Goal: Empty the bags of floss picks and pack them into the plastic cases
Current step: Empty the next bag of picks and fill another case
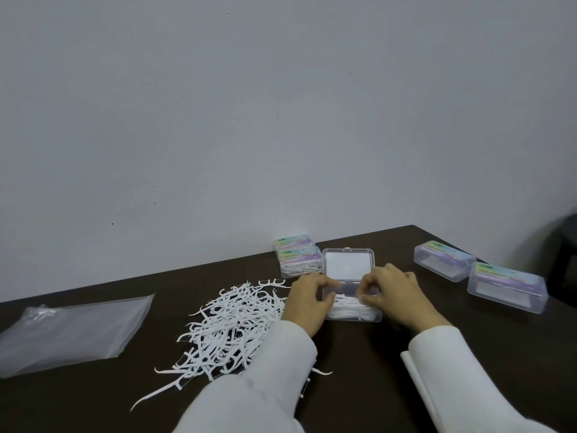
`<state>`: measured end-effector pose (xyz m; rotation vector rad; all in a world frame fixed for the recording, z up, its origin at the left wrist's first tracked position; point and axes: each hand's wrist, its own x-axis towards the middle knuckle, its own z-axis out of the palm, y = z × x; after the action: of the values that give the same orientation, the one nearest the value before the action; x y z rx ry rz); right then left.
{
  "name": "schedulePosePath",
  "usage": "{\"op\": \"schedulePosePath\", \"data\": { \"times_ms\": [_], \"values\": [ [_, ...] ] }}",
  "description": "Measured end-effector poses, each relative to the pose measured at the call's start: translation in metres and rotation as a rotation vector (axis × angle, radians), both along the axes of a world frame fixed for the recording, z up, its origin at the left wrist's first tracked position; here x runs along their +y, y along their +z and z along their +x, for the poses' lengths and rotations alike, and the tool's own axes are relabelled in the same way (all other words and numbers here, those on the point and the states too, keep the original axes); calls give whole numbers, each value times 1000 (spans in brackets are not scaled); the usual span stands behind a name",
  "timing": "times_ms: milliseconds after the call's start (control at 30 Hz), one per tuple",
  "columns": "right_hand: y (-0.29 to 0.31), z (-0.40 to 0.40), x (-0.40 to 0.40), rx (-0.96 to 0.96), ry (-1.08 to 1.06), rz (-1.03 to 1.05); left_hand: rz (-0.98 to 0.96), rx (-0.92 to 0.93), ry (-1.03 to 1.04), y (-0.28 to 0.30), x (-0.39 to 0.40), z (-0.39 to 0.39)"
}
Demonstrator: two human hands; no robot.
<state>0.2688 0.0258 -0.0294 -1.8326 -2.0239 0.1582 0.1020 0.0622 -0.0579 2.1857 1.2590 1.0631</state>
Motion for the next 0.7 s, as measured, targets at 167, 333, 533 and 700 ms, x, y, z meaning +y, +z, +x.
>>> {"op": "schedulePosePath", "data": {
  "times_ms": [167, 333, 533, 700],
  "values": [
    [-6, -3, 6, 150, 41, 40, -12, -1, 11, -1, 1, 1],
    [-12, -5, 10, 202, 80, 81, -67, -79, 14, 3, -2, 1],
    [-3, -26, 4, 346, 212, 192, -95, -151, -61, 19, -16, -19],
    [0, -61, -8, 212, 336, 89, -120, -78, -27, 27, -27, -66]
  ]
}}
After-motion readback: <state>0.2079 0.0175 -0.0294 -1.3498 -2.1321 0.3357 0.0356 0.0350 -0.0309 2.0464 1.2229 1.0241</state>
